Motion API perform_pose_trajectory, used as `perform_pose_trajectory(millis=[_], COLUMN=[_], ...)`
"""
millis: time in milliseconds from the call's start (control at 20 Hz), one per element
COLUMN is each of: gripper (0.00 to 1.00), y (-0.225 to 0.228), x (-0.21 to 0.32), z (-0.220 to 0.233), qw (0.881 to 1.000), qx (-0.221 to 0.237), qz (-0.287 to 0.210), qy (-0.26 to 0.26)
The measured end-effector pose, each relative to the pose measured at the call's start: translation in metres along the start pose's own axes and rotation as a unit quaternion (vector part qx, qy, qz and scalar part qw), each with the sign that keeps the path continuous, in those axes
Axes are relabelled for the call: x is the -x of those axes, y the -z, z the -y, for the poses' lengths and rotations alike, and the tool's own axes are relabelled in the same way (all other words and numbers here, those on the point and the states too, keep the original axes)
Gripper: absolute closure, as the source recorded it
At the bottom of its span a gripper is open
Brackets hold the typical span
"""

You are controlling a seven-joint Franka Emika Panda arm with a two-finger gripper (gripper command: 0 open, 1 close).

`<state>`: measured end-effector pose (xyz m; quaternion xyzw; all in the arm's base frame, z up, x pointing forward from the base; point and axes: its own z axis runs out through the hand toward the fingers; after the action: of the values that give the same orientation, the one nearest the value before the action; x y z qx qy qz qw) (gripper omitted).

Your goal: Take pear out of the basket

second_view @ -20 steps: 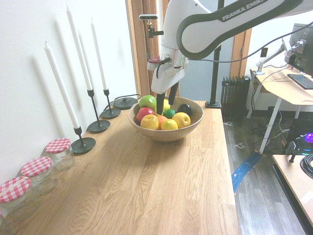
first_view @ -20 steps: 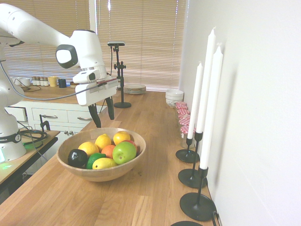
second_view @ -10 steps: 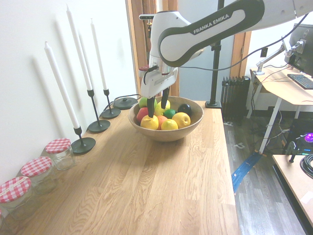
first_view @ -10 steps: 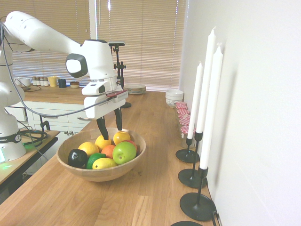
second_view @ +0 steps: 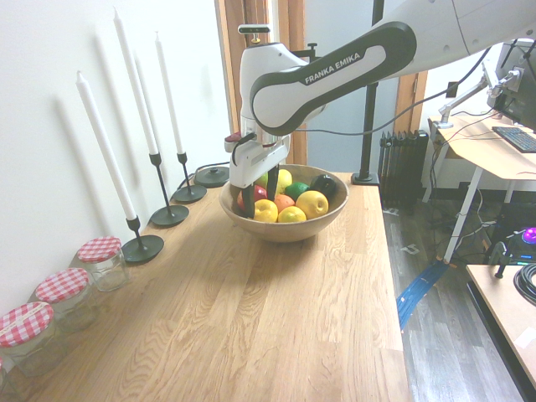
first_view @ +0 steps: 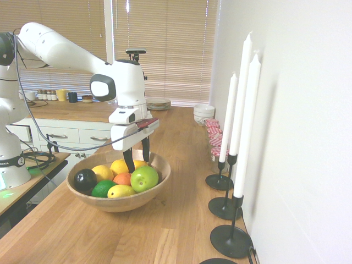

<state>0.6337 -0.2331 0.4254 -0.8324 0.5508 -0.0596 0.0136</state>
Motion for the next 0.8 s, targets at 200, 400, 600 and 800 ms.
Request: perform_pose_trajectory(millis=[200,400,600,800], gripper=[0.0,0.0,1.0,1.0], y=[-0.0028,-0.0037,-0.0039,-0.0039], x=[-0.0009,-0.0036,-0.0041,-0.0049], z=[-0.0009,-0.0033,-0.0038,-0.0045], qw=[1.0,1.0,1.0,1.0], qx=[0.001,-0.005,-0.007,-0.011], qz=[0.008,0.014,0.016,0.02], qy=[-0.002,-0.006,-0.002,-0.002])
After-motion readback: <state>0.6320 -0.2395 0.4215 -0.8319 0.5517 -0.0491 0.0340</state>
